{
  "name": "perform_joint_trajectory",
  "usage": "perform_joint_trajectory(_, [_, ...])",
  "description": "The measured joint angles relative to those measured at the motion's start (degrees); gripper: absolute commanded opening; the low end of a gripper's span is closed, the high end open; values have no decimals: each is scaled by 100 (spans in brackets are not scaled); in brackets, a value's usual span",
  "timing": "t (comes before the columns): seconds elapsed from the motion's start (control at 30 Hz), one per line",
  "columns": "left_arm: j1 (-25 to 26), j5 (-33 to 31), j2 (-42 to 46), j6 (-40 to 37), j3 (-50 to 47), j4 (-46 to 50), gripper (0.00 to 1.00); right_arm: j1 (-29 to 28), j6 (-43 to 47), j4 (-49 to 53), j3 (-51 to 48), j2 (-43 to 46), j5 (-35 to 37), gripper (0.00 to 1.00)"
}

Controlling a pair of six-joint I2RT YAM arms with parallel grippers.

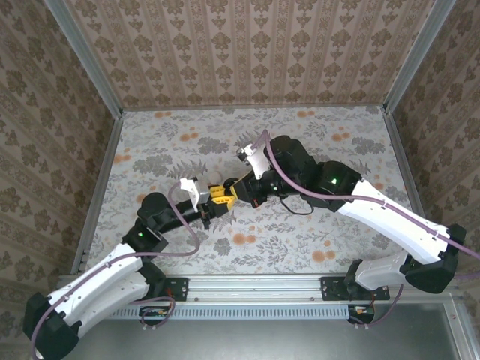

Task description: Insert the wireless bluetooth earbuds into the charging case

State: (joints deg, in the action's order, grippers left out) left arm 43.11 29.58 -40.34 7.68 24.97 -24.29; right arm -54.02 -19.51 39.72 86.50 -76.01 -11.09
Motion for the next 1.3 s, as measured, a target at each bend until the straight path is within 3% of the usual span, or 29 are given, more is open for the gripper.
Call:
perform_joint_trajectory(0.63, [42,22,-20,-26,0,-72,0,-175,151,-997,-715,684,861,9])
perform_joint_trajectory(1.3, [42,20,-15,-46,0,-109,0,-455,155,-1075,-767,415,1139,7])
